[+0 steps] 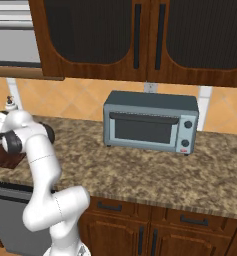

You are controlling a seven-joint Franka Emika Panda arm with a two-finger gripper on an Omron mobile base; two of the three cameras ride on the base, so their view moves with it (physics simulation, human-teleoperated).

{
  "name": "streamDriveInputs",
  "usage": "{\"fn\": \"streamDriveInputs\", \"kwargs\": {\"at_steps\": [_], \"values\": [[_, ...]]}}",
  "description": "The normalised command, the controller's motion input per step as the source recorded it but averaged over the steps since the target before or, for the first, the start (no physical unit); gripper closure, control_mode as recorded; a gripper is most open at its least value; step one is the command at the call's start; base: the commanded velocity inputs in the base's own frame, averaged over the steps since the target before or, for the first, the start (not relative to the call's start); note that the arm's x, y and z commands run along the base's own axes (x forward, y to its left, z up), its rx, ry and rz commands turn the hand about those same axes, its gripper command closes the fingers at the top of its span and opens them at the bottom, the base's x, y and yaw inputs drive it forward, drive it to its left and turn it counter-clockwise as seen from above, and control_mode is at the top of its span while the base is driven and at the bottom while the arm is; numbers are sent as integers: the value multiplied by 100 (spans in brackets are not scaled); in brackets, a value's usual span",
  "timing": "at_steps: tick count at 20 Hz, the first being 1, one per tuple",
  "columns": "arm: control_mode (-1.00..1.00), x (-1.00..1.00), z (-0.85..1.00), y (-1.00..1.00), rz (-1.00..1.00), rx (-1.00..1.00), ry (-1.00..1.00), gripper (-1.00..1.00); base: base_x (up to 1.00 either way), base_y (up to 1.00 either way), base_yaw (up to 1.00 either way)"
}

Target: Pick up the sponge from the counter and clean the cutting board by briefly scrubbing or pressing down on the cutting board. Once finished, release the sponge.

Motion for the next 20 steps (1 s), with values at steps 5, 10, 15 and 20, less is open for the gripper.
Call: {"fn": "streamDriveInputs", "kwargs": {"at_steps": [5,10,15,20], "values": [[-100,-52,-15,-7,0,0,-3,100,0,0,0],[-100,-47,-16,-11,0,0,2,100,0,0,0],[-100,-61,-15,-3,0,1,7,100,0,0,0],[-100,-72,-12,-4,0,3,7,100,0,0,0]]}}
